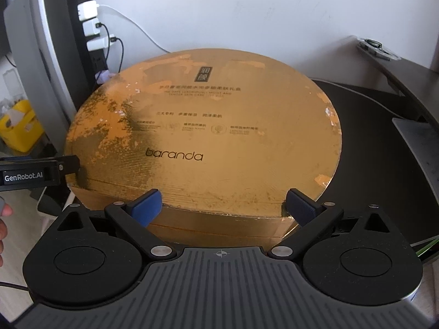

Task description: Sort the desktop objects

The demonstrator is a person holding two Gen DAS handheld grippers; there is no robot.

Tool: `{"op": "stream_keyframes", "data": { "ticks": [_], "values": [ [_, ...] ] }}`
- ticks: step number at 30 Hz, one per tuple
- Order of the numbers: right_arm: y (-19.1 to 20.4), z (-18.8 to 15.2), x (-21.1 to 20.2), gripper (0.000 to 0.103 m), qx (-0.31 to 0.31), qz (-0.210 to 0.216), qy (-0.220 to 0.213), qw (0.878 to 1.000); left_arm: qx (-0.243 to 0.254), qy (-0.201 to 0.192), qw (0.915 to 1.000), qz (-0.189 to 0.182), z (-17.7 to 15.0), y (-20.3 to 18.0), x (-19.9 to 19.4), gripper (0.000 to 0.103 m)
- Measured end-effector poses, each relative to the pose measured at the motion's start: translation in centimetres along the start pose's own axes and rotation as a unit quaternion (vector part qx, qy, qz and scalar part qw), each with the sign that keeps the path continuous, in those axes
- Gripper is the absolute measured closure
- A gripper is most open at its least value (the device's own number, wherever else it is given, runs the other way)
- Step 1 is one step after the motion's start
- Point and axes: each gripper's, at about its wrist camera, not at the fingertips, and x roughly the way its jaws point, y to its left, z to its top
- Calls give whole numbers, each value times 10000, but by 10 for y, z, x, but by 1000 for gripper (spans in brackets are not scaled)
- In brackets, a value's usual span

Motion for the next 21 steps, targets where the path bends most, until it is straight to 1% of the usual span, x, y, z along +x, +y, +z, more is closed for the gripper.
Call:
{"op": "stream_keyframes", "data": {
  "ticks": [4,6,7,10,11,15,17,21],
  "values": [
    [-7,4,-7,3,172,63,-231,9996,-70,-52,9997,241,7,4,-1,0],
    [-13,9,-10,3,257,8,-328,9991,-122,-132,9993,319,15,8,0,0],
    [-18,13,-10,3,290,-56,-378,9988,-143,-174,9991,356,18,10,1,0],
    [-33,27,-6,3,408,-240,-544,9974,-206,-297,9974,620,30,14,7,0],
    [-40,32,-3,3,466,-289,-584,9968,-241,-307,9966,720,35,16,12,0],
    [-73,48,19,3,813,-732,-645,9919,-448,-235,9939,978,45,26,27,0],
    [-90,54,31,4,1004,-994,-611,9881,-514,-195,9928,1060,48,30,34,0],
    [-116,64,50,4,1417,-1113,-489,9824,-538,-102,9914,1185,53,33,47,0]
  ]
}}
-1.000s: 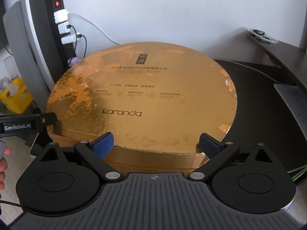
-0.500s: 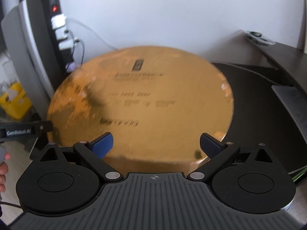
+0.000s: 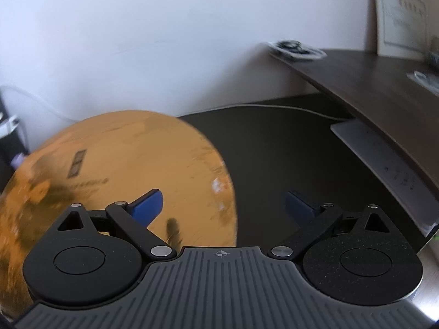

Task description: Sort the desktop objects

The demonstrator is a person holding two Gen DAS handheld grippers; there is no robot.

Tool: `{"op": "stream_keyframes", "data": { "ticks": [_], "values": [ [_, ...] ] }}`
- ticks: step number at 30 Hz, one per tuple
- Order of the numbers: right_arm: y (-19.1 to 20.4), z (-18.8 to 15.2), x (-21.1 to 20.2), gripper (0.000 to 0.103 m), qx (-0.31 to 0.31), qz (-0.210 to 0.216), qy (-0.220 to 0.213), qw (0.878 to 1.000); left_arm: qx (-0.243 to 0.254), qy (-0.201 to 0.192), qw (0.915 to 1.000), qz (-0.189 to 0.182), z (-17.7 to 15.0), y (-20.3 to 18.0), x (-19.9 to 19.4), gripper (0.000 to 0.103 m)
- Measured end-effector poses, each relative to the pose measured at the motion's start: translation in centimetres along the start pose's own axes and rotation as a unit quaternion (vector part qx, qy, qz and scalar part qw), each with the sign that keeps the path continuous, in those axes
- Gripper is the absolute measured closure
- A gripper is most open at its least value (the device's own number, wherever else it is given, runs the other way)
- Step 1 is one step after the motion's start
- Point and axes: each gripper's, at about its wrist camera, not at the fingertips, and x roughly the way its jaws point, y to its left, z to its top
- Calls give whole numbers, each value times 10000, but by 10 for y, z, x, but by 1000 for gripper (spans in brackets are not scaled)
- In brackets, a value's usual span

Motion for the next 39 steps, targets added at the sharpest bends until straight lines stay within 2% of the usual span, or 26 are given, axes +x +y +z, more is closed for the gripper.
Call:
{"op": "stream_keyframes", "data": {
  "ticks": [3,13,25,35,39],
  "values": [
    [-2,6,13,5,16,-161,63,9998,60,31,10000,44,3,-4,6,1],
    [4,12,31,4,-112,-186,226,9995,185,34,9995,250,12,-12,18,0],
    [13,14,30,3,-364,-366,343,9981,660,-9,9968,448,19,-22,24,0],
    [18,19,31,5,-494,-334,420,9973,617,221,9973,343,22,-19,26,1],
    [20,22,8,4,-446,-272,113,9986,526,125,9984,167,22,-14,8,1]
  ]
}}
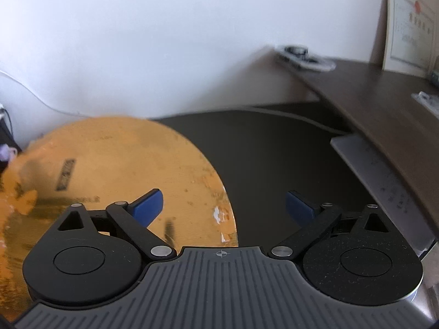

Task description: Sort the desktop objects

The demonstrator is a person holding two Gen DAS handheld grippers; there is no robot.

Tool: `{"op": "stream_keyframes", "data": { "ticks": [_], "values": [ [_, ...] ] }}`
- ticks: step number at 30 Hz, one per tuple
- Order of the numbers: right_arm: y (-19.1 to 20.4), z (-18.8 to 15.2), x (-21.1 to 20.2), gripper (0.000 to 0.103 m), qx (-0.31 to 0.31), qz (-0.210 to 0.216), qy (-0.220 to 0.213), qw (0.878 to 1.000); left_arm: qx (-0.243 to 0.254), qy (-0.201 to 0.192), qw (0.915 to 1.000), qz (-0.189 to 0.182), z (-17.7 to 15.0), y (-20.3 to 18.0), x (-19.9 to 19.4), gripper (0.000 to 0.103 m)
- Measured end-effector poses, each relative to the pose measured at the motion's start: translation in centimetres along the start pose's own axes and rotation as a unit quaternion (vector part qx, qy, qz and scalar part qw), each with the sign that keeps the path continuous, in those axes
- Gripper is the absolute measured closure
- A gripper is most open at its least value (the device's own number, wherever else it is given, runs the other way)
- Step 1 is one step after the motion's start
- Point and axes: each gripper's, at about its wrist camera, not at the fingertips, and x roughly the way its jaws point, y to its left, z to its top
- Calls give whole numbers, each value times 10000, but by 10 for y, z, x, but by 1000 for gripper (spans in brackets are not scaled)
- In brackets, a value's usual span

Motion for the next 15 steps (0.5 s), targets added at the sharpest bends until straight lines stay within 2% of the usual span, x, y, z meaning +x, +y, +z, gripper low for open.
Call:
{"op": "stream_keyframes", "data": {
  "ticks": [5,9,15],
  "values": [
    [11,-1,-32,1,-263,162,-86,9995,25,-192,9993,-305,-1,0,-28,0],
    [23,-11,-47,1,-413,310,10,9987,144,-268,9986,-421,-12,-5,-45,0],
    [38,-41,-71,1,-572,695,198,9957,248,-88,9969,-746,-32,-13,-60,0]
  ]
}}
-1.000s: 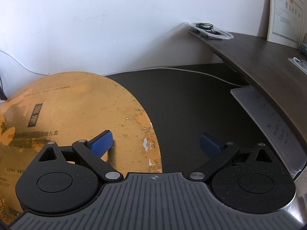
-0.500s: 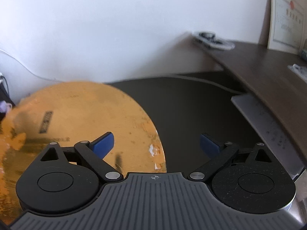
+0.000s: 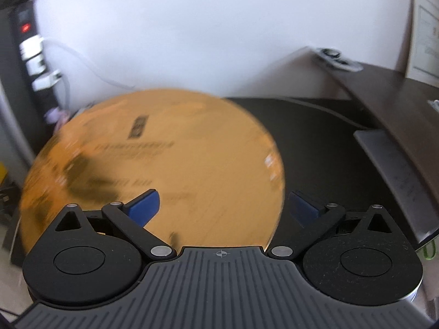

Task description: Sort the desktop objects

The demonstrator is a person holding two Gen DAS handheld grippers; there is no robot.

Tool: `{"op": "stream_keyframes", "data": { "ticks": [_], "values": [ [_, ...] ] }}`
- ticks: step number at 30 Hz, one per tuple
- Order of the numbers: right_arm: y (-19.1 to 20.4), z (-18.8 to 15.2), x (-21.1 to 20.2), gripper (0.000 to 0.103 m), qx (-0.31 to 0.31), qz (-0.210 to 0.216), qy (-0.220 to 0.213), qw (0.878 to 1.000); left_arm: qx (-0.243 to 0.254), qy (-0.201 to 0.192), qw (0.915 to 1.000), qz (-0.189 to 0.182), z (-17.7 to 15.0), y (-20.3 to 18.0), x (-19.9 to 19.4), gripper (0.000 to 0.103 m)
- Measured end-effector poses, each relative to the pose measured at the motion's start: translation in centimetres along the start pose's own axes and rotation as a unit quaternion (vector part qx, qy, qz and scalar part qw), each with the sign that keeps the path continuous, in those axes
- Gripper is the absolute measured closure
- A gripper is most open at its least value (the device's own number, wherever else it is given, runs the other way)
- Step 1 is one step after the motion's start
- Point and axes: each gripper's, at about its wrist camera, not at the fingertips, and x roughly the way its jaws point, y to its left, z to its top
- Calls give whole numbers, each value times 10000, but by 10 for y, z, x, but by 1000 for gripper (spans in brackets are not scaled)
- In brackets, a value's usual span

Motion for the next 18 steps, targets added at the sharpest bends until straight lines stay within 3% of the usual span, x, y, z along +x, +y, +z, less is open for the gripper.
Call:
{"op": "stream_keyframes", "data": {
  "ticks": [5,13,18],
  "values": [
    [18,-17,-13,1,-414,151,93,9990,14,112,9997,-195,-7,-7,-4,0],
    [28,-33,-14,1,-495,273,365,9977,-37,321,9985,-442,-20,-12,-10,0],
    [25,-44,-34,1,-431,339,314,9980,-60,248,9974,-673,-34,-13,-32,0]
  ]
}}
